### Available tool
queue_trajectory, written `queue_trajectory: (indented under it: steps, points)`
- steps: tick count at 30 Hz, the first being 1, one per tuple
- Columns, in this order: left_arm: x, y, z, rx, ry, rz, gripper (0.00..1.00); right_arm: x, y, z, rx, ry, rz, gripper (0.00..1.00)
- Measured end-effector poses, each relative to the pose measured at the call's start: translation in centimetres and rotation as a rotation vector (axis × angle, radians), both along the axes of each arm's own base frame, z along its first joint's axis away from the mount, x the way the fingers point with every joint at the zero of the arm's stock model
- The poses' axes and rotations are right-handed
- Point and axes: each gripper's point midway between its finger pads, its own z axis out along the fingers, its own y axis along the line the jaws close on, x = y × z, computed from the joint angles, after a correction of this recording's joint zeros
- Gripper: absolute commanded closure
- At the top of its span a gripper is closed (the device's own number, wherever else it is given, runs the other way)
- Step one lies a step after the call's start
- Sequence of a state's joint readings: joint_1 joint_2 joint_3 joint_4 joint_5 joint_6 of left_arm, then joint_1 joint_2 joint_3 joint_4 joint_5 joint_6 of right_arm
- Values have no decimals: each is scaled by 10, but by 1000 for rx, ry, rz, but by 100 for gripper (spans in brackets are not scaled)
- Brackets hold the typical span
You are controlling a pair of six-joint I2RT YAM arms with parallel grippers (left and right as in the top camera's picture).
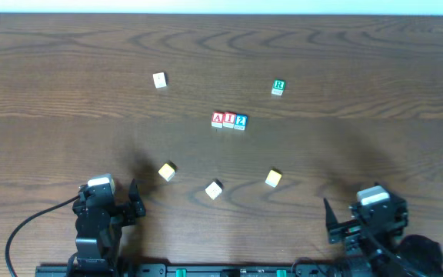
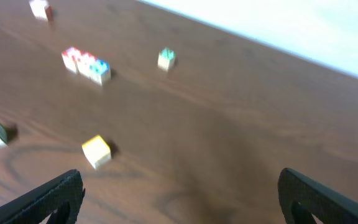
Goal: Spell out Ai2
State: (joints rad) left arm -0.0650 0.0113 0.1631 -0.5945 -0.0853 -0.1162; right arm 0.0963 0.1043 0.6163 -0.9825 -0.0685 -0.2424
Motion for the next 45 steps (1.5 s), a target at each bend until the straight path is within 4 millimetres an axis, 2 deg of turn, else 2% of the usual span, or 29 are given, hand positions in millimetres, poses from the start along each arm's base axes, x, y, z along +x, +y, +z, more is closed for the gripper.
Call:
queue_trajectory:
  steps: [4,9,16,45]
  points:
    - [0,0,0,0,0,-1,5,4,-4,-40,-9,36,-22,1]
    - [0,0,0,0,0,0,5,7,-4,-66,-14,92,-27,1]
    - [0,0,0,0,0,0,5,8,-4,-112,12,204,-48,1]
    - [0,0,0,0,0,0,5,10,-5,-112,52,202,-78,1]
